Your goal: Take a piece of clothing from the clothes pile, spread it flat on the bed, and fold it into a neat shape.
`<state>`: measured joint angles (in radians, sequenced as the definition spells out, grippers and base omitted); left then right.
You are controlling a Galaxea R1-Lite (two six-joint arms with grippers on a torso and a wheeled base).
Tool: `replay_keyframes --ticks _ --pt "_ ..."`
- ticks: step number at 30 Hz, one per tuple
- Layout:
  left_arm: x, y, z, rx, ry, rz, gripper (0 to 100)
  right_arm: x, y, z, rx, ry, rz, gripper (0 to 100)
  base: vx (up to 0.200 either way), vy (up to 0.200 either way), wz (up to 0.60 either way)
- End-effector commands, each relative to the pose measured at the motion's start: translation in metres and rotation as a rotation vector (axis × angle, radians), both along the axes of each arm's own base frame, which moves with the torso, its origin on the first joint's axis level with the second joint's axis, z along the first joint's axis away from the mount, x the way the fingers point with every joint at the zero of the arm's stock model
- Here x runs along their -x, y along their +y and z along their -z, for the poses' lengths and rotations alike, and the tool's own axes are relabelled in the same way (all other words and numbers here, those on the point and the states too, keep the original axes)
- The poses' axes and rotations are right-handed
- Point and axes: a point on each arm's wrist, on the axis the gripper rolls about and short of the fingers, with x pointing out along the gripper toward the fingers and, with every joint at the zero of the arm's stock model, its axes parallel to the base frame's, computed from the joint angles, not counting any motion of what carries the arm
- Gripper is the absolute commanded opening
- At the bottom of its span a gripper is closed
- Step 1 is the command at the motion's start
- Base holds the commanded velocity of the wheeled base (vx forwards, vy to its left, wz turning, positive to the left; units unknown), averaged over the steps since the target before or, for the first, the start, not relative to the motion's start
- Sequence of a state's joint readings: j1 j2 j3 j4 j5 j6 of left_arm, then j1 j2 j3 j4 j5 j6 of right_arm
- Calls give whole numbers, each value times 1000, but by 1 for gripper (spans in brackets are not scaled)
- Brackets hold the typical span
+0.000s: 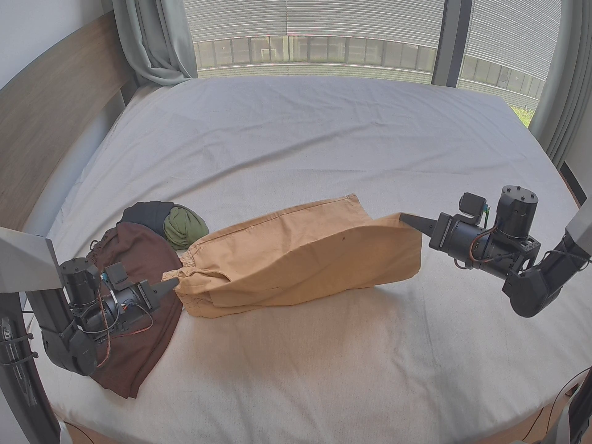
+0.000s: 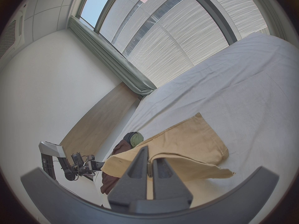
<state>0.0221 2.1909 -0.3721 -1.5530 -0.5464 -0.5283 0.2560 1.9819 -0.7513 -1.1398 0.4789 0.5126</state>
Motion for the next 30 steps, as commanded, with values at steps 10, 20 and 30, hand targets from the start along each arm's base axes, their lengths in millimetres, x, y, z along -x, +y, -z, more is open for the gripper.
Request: replay_keyframes --ticks 10,20,30 --pt "-13 2 -6 30 -27 -70 0 -13 3 -19 -2 -23 0 0 0 0 0" --pt "-17 2 -4 36 -27 -100 0 -6 3 -38 0 -37 -4 0 0 0 0" --pt "-19 3 -5 37 -33 -102 0 -14 9 -43 16 -27 -14 0 0 0 0"
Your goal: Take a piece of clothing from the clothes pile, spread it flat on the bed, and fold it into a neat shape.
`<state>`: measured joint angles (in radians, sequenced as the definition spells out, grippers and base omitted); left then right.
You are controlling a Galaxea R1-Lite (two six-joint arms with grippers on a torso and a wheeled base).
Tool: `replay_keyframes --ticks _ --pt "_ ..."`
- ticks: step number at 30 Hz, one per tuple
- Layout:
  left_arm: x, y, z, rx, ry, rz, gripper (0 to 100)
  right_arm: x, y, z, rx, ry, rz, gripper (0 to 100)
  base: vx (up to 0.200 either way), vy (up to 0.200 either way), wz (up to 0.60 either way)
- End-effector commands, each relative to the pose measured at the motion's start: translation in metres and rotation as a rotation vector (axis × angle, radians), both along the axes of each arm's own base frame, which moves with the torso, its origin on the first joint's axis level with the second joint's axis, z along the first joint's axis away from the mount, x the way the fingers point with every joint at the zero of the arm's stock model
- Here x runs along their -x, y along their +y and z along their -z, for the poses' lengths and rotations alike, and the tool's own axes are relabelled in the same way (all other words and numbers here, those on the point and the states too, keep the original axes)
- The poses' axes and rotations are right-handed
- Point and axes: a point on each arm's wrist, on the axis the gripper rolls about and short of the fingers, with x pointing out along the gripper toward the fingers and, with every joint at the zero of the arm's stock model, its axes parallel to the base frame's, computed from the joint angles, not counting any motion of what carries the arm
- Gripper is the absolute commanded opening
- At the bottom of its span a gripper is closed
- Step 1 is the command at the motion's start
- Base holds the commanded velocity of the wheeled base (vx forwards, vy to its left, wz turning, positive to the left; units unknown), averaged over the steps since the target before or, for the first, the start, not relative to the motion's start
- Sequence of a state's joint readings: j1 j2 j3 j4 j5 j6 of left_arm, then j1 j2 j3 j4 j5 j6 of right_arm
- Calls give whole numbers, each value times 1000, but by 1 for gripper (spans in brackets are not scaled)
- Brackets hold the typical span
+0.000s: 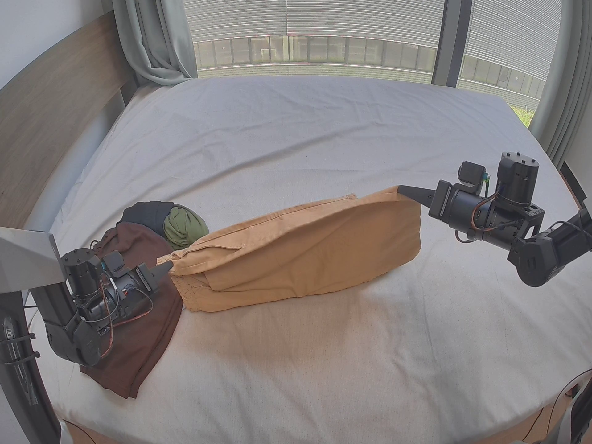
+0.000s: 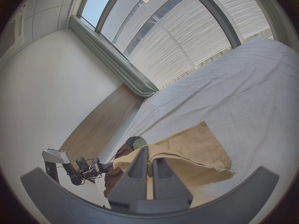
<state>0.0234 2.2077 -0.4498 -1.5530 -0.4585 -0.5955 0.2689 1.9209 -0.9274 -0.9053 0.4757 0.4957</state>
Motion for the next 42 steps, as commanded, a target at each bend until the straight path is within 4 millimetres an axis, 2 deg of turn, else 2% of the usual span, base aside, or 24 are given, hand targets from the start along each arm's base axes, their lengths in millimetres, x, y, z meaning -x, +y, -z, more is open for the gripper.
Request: replay_keyframes --ticks 1,5,8,17,27,32,38,42 --pt "-1 1 0 2 -3 -5 0 -7 3 1 14 -16 -4 0 0 0 0" --pt "-1 0 -2 28 3 -8 0 -13 4 4 23 -1 -1 0 0 0 0" --pt "-2 -2 -2 44 8 -5 0 -23 4 15 30 27 4 0 0 0 0" --pt "-3 -2 -1 47 11 -3 0 -41 8 30 37 52 9 0 0 0 0" --pt "-13 -9 0 78 6 -38 0 -59 8 32 35 47 24 0 0 0 0" --pt "-18 -11 4 73 6 -48 0 -78 12 48 43 62 44 0 0 0 0" --pt "-27 -12 5 70 -13 -74 0 -93 17 54 40 47 53 0 0 0 0" --pt "-32 -16 15 66 2 -66 0 -103 18 69 44 58 90 0 0 0 0"
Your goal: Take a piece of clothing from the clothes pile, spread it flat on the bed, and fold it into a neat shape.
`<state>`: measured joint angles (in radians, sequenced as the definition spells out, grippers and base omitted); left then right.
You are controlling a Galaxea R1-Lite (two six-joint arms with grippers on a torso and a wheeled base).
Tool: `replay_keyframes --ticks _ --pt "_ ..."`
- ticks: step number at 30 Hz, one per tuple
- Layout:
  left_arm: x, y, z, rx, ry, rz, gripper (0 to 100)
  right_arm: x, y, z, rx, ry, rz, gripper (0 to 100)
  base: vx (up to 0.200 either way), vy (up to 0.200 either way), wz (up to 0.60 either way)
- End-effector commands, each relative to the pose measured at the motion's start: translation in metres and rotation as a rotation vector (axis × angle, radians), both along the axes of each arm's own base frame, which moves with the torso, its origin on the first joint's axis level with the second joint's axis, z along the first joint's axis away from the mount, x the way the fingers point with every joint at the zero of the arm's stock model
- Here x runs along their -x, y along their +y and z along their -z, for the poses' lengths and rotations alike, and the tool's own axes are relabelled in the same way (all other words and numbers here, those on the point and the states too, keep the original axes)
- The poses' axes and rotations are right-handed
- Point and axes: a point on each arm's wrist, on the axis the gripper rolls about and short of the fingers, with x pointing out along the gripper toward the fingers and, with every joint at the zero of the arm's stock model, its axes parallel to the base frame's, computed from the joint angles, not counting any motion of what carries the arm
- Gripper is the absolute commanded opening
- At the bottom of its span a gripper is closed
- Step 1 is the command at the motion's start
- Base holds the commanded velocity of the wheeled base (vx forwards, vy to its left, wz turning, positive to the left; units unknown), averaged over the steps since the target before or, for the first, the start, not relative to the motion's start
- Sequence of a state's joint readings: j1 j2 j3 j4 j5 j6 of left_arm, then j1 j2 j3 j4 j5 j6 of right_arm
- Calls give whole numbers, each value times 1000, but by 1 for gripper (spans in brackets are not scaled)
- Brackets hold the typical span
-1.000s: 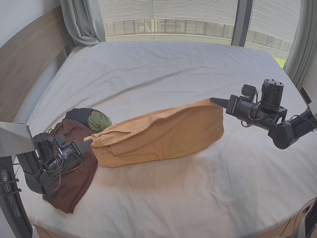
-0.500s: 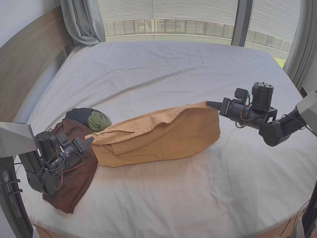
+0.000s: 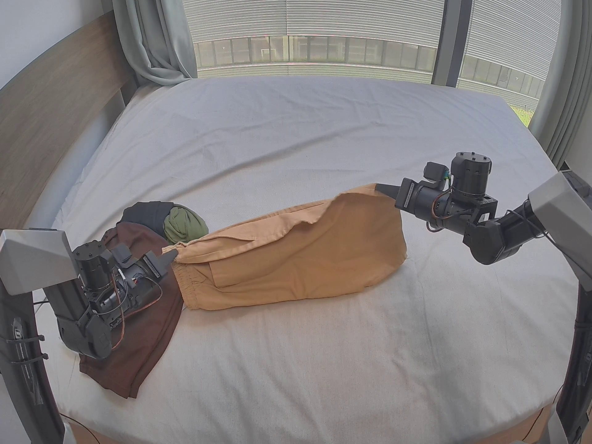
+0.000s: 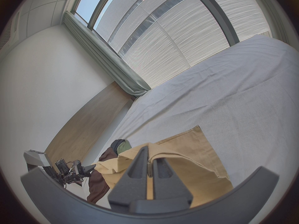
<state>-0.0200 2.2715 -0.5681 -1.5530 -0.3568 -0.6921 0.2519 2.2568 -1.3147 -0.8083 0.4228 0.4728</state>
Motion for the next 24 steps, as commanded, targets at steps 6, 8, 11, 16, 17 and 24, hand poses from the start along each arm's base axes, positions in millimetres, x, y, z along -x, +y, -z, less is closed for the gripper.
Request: replay_keyframes --ticks 6,8,11,16,17,24 --pt "-13 0 14 -3 6 -15 0 -17 3 30 9 22 43 0 0 0 0" --pt "-16 1 15 -3 3 -21 0 -19 3 27 5 13 43 0 0 0 0" --pt "-19 1 21 -6 10 -25 0 -23 4 27 3 5 44 0 0 0 0" --pt "-25 1 22 -8 -4 -43 0 -26 6 33 5 10 44 0 0 0 0" --pt "-25 1 23 -8 -2 -43 0 -27 6 34 5 11 44 0 0 0 0" --pt "-30 2 27 -11 -8 -50 0 -30 6 33 1 -4 46 0 0 0 0"
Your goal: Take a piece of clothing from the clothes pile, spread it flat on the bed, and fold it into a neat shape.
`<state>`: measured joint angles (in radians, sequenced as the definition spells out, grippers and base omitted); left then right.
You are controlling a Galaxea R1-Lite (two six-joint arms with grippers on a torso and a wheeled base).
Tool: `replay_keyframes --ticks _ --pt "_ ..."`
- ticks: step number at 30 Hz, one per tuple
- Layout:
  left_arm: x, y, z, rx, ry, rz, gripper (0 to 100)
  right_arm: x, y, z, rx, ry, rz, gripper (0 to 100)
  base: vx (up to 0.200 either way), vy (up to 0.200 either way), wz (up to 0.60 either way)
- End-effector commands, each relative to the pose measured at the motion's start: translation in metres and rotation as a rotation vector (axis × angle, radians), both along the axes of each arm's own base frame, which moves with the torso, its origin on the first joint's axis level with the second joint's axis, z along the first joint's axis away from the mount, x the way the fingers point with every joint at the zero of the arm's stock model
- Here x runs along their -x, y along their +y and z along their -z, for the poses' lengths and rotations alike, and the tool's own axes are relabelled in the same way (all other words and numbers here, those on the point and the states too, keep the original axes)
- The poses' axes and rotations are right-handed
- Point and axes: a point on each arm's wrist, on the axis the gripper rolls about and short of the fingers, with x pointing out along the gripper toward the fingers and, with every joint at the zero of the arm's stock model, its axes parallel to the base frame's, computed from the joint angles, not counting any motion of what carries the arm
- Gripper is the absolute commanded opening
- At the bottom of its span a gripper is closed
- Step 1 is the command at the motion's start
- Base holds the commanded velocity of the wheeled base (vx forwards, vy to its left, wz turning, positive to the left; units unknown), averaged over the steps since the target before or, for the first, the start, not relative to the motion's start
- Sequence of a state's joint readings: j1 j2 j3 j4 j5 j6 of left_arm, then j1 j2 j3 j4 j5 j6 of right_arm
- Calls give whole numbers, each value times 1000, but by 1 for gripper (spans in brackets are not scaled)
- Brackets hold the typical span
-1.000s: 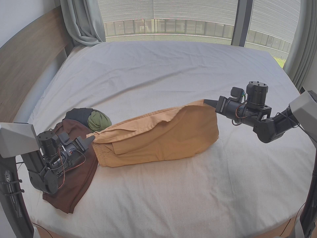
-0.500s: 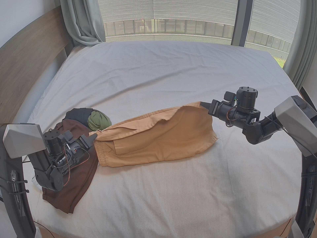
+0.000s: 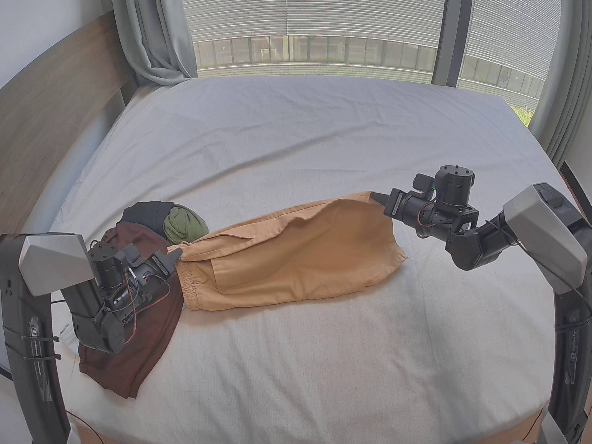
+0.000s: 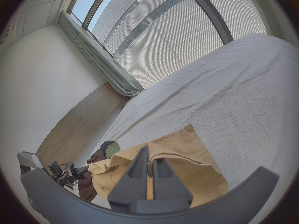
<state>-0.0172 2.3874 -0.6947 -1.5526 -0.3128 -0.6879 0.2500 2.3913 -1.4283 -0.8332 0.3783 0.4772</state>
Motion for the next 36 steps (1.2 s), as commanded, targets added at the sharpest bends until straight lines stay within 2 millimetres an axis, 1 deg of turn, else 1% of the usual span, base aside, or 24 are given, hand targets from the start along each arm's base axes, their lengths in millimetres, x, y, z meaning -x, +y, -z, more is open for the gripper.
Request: replay_keyframes --ticks 1,2,3,6,8,11,12,14,18,25,26,27,29,31,32,33,36 --pt "-3 1 5 -1 4 -6 0 -2 1 2 0 -1 -1 0 0 0 0" --pt "-3 0 7 -2 7 -19 0 -3 1 6 0 4 0 100 0 0 0" --pt "-4 0 7 -3 9 -25 100 -4 1 7 0 4 0 100 0 0 0" --pt "-9 1 4 3 -12 -35 100 -10 3 10 -13 -20 34 100 0 0 0" --pt "-10 2 3 3 -18 -38 100 -12 2 7 -27 -45 67 100 0 0 0" --pt "-10 5 0 3 -28 -45 100 -11 1 3 -40 -41 70 100 0 0 0" --pt "-8 5 -5 3 -37 -45 100 -9 1 2 -51 -31 71 100 0 0 0" --pt "-5 5 -14 4 -51 -44 100 2 -2 -11 -57 -29 72 100 0 0 0" --pt "7 2 -32 5 -72 -27 100 30 -6 -30 -50 -9 57 100 0 0 0" --pt "17 -6 -45 6 -86 7 100 51 -13 -41 -47 -1 56 100 0 0 0" --pt "20 -8 -48 6 -90 19 100 58 -15 -41 -52 16 40 100 0 0 0" --pt "20 -8 -48 6 -90 19 100 58 -15 -41 -52 16 40 100 0 0 0" --pt "28 -9 -55 7 -96 47 100 80 -19 -40 -83 77 -44 100 0 0 0" --pt "33 -9 -58 8 -92 69 100 91 -22 -35 -97 105 -85 100 0 0 0" --pt "34 -9 -58 8 -92 72 100 93 -22 -35 -98 107 -90 100 0 0 0" --pt "40 -9 -60 9 -85 96 100 103 -24 -30 -104 104 -113 100 0 0 0" --pt "46 -10 -57 0 -66 130 100 116 -26 -17 -118 111 -149 100 0 0 0"
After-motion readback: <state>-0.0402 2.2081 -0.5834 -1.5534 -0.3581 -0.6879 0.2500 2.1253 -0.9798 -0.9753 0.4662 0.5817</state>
